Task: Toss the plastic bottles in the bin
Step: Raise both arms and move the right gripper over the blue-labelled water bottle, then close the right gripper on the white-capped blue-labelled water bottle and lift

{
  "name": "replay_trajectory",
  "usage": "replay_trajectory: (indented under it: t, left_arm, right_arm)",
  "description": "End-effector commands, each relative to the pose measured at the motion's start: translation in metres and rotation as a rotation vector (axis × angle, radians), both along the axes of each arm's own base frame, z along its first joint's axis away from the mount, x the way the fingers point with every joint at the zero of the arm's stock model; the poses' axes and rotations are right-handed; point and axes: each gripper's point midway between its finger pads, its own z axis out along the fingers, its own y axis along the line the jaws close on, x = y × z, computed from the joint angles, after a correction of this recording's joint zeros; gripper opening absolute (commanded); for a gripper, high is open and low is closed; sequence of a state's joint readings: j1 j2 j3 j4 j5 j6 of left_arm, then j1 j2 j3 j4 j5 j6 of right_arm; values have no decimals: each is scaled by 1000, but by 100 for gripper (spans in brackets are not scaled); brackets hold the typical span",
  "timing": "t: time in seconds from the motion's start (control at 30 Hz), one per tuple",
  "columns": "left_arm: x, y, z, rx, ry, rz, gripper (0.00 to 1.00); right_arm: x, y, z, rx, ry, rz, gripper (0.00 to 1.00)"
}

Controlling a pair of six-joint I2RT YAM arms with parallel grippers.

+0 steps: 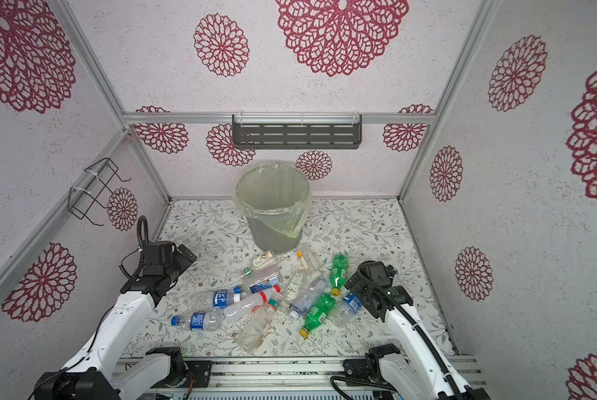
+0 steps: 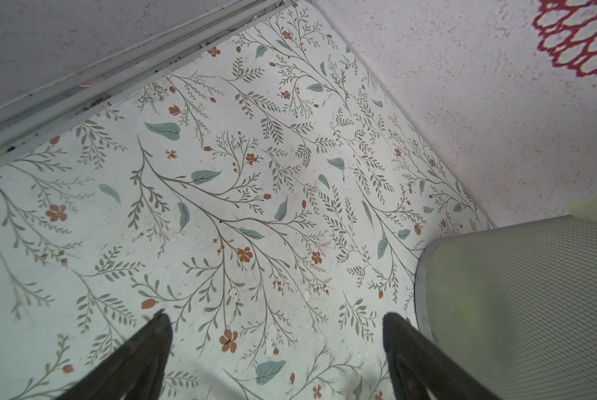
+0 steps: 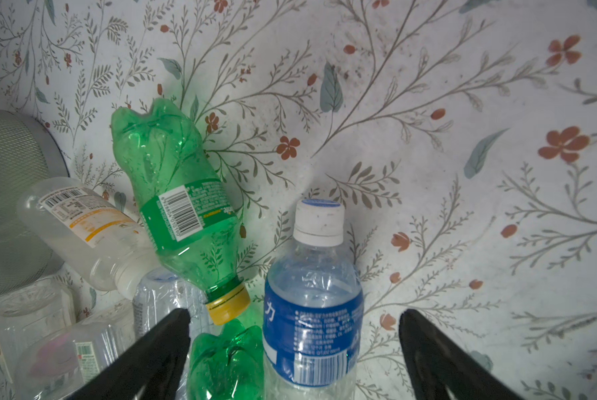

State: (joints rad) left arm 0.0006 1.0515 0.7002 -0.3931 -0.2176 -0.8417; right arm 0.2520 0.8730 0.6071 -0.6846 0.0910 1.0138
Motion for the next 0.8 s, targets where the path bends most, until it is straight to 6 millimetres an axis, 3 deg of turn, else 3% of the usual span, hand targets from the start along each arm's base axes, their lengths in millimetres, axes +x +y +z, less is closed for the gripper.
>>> replay_trajectory:
  t: [0.0, 0.3, 0.77]
  left_arm:
    - [7, -2, 9, -5, -32, -6, 97]
    - [5, -2, 4, 2, -16, -8, 97]
    - [5, -1, -1, 5, 2, -3, 97]
  right_arm:
    - [-11, 3, -4, 35, 22, -31, 92]
    - [-25, 7, -23, 48, 64, -33, 88]
    - [-23, 19, -38, 67, 80, -9, 85]
